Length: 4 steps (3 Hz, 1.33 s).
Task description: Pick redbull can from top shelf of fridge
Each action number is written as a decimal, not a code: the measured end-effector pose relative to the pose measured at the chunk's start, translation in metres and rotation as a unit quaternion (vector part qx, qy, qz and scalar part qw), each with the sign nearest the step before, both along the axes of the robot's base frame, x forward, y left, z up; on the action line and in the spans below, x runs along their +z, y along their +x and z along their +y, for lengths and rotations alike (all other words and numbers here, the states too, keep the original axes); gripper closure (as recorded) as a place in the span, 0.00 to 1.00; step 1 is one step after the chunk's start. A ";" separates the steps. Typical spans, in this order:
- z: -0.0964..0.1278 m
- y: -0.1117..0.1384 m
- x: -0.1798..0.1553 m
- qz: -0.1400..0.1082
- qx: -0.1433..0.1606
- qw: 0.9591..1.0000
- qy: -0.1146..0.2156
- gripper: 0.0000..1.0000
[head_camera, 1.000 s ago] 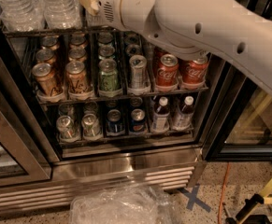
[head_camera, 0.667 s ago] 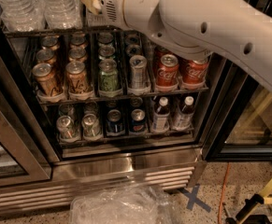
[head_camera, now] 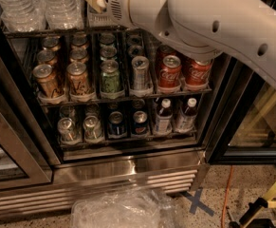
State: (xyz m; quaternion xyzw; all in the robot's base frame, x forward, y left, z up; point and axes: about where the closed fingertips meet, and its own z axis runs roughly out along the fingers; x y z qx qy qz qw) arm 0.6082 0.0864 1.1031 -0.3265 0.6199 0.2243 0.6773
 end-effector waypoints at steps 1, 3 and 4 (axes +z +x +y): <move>-0.002 -0.009 -0.002 0.003 0.009 1.000 -0.014 1.00; -0.007 -0.021 -0.007 0.009 0.016 0.999 -0.032 1.00; -0.007 -0.027 -0.009 0.012 0.028 0.999 -0.038 1.00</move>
Offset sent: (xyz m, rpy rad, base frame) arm -0.0210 -0.0125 -0.0165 -0.0687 0.0385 0.0390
